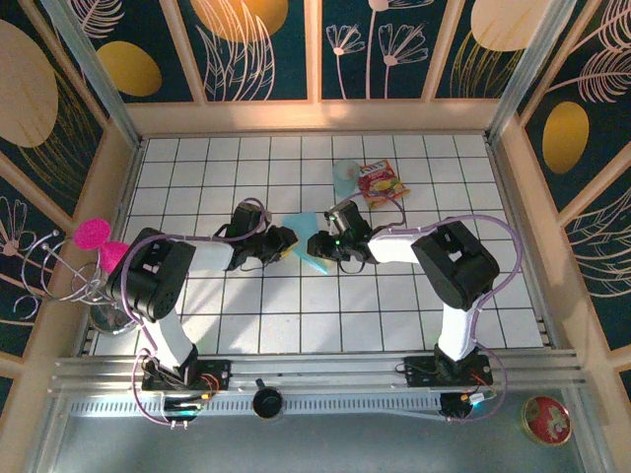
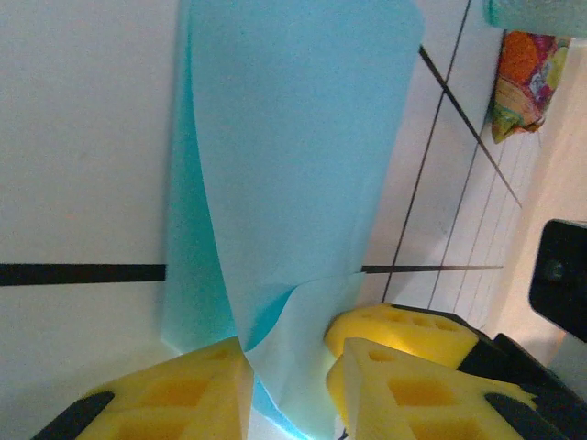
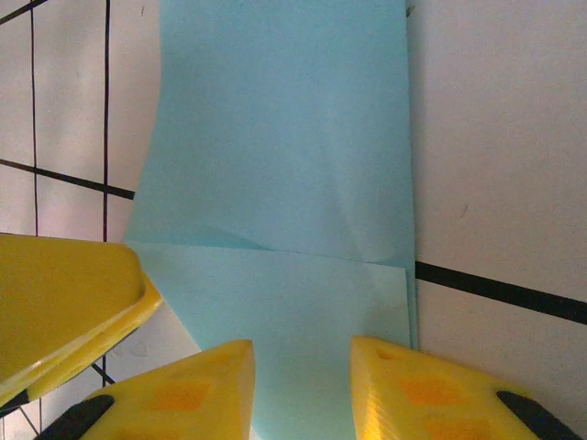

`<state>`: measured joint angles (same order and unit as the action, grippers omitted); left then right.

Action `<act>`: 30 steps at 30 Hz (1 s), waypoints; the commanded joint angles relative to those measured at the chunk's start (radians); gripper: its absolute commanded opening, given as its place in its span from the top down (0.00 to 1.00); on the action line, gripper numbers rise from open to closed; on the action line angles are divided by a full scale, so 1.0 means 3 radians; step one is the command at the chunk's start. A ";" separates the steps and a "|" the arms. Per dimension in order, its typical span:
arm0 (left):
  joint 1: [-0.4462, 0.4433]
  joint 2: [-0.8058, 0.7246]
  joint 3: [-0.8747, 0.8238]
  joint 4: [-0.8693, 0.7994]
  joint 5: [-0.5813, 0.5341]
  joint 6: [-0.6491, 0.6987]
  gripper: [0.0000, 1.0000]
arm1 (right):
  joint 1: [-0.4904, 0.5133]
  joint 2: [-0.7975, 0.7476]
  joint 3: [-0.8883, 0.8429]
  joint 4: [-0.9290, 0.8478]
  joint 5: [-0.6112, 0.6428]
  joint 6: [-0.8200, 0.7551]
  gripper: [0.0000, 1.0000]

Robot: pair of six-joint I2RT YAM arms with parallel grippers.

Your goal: Fold a paper plane with a square sheet of paper (pick it up from the middle)

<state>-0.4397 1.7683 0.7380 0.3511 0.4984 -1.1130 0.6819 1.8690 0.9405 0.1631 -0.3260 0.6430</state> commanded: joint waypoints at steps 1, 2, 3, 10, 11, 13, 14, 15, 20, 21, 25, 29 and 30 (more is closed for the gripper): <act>-0.0017 0.0051 0.0094 0.0044 0.0092 0.0019 0.69 | -0.0028 0.0060 -0.0082 -0.0048 0.0018 0.0030 0.67; -0.0017 0.0072 0.0109 0.0028 0.0099 0.0032 0.69 | -0.0033 0.0064 -0.0083 -0.0042 0.0020 0.0027 0.66; -0.0017 0.0095 0.0127 0.0005 0.0104 0.0047 0.69 | -0.0033 0.0060 -0.0088 -0.0038 0.0023 0.0022 0.67; -0.0002 0.0259 0.0306 -0.0186 0.0116 0.0180 0.69 | -0.0046 0.0049 -0.0124 -0.0032 0.0038 0.0010 0.67; -0.0002 0.0274 0.0332 -0.0217 0.0115 0.0191 0.69 | -0.0044 0.0051 -0.0128 -0.0032 0.0041 0.0009 0.67; 0.0008 0.0305 0.0377 -0.0273 0.0104 0.0220 0.69 | -0.0049 0.0049 -0.0136 -0.0027 0.0051 0.0005 0.67; 0.0013 0.0316 0.0383 -0.0296 0.0098 0.0231 0.69 | -0.0049 0.0049 -0.0139 -0.0021 0.0051 0.0004 0.67; 0.0022 0.0326 0.0401 -0.0331 0.0089 0.0246 0.70 | -0.0047 0.0048 -0.0141 -0.0022 0.0053 0.0008 0.67; 0.0067 0.0339 0.0414 -0.0401 0.0070 0.0286 0.73 | -0.0055 0.0036 -0.0150 -0.0016 0.0069 -0.0006 0.67; 0.0074 0.0336 0.0411 -0.0405 0.0069 0.0294 0.74 | -0.0059 0.0036 -0.0150 -0.0011 0.0072 -0.0016 0.67; 0.0085 0.0337 0.0419 -0.0422 0.0086 0.0311 0.83 | -0.0061 0.0013 -0.0139 -0.0004 0.0094 -0.0066 0.67; 0.0085 0.0324 0.0446 -0.0446 0.0096 0.0309 0.95 | -0.0054 -0.0092 -0.0120 -0.0018 0.0193 -0.0207 0.65; 0.0085 0.0306 0.0452 -0.0458 0.0092 0.0302 0.96 | -0.0054 -0.0156 -0.0117 -0.0036 0.0257 -0.0272 0.65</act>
<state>-0.4171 1.8549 0.8467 0.2420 0.5163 -1.0275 0.6765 1.8633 0.9245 0.1909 -0.3264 0.6193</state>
